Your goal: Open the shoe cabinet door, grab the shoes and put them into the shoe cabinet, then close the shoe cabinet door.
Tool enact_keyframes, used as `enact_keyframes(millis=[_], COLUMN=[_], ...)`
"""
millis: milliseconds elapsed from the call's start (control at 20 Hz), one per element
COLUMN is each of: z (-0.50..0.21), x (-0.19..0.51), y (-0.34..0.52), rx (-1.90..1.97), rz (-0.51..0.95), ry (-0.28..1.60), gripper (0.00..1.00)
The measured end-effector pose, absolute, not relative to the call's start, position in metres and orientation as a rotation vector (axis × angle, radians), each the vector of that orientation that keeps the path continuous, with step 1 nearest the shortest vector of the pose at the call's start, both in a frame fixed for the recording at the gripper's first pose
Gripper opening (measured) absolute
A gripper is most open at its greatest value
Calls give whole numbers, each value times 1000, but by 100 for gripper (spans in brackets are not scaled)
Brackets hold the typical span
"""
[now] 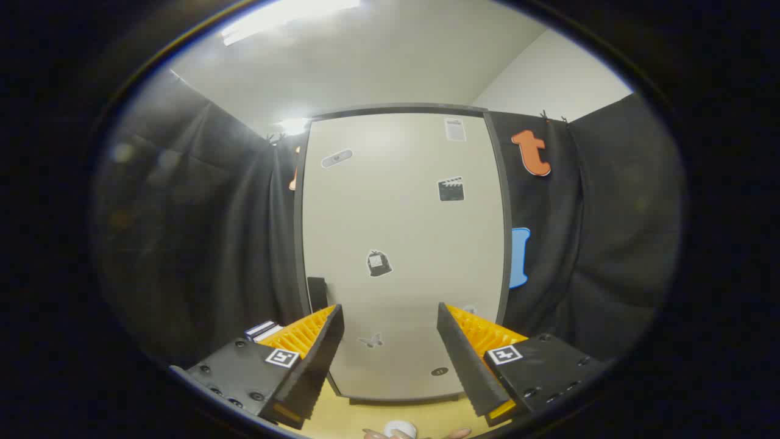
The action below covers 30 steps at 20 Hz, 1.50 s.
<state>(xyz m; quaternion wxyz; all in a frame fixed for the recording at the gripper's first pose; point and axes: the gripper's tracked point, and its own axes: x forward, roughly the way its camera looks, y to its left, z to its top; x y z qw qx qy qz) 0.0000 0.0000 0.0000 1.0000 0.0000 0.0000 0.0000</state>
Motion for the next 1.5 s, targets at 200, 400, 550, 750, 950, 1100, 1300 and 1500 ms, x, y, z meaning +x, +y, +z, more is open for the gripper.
enact_keyframes(millis=[200,400,550,750,950,1100,1300,1500], z=[-3,-2,-1,-3,-6,-8,-15,-26], x=[1,-2,-5,-6,-4,-1,12,38], y=[-2,-4,-6,-9,-8,1,23,52], rx=[0,0,1,-2,-1,-5,-12,25], rz=[10,23,36,51,74,105,108,90], ry=[8,7,7,18,32,35,34,38], gripper=[96,96,96,96,96,96,96,96])
